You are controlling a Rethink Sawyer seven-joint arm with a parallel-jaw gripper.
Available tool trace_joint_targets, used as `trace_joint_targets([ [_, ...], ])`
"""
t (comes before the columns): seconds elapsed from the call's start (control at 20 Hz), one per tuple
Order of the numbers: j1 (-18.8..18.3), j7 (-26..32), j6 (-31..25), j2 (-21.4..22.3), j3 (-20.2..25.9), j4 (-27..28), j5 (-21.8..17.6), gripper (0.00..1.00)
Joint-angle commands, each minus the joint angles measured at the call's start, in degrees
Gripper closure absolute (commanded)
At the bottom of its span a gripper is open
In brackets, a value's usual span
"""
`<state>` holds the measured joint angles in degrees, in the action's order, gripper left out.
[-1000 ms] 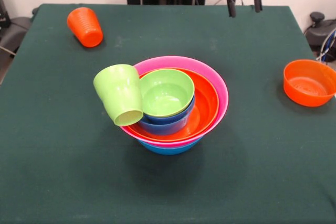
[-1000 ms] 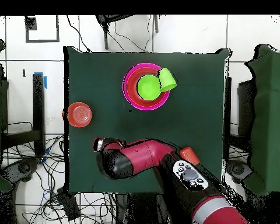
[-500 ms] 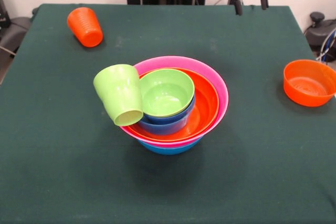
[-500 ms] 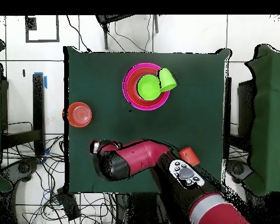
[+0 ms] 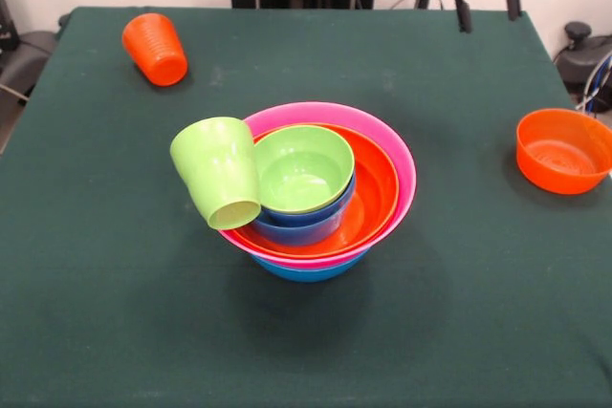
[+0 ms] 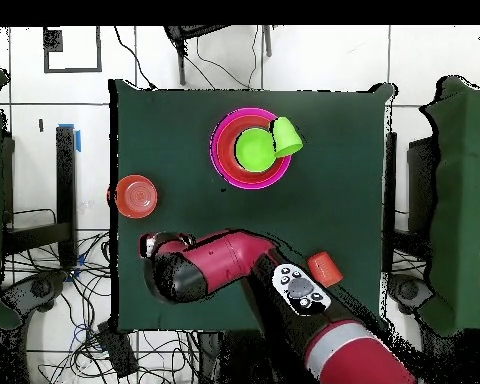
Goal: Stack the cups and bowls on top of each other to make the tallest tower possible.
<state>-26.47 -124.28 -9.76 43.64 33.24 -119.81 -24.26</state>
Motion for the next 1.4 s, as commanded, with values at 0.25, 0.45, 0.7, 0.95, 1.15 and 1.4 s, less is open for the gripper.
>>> trace_joint_targets([
  [0.25,7.29,-1.45,-5.17,-2.65,-1.8,13.67,1.12,0.0],
  [0.45,7.56,-0.77,-5.85,-3.72,-2.16,15.74,0.98,0.0],
  [0.7,7.11,2.09,-8.41,-6.16,0.07,20.34,1.48,0.0],
  [0.95,8.3,1.46,-8.28,-7.69,-1.91,23.28,0.53,0.0],
  [1.15,7.54,2.13,-9.78,-6.67,-2.86,22.5,-0.4,0.0],
  [1.4,7.72,3.84,-9.23,-10.11,-4.37,25.92,-3.01,0.0],
])
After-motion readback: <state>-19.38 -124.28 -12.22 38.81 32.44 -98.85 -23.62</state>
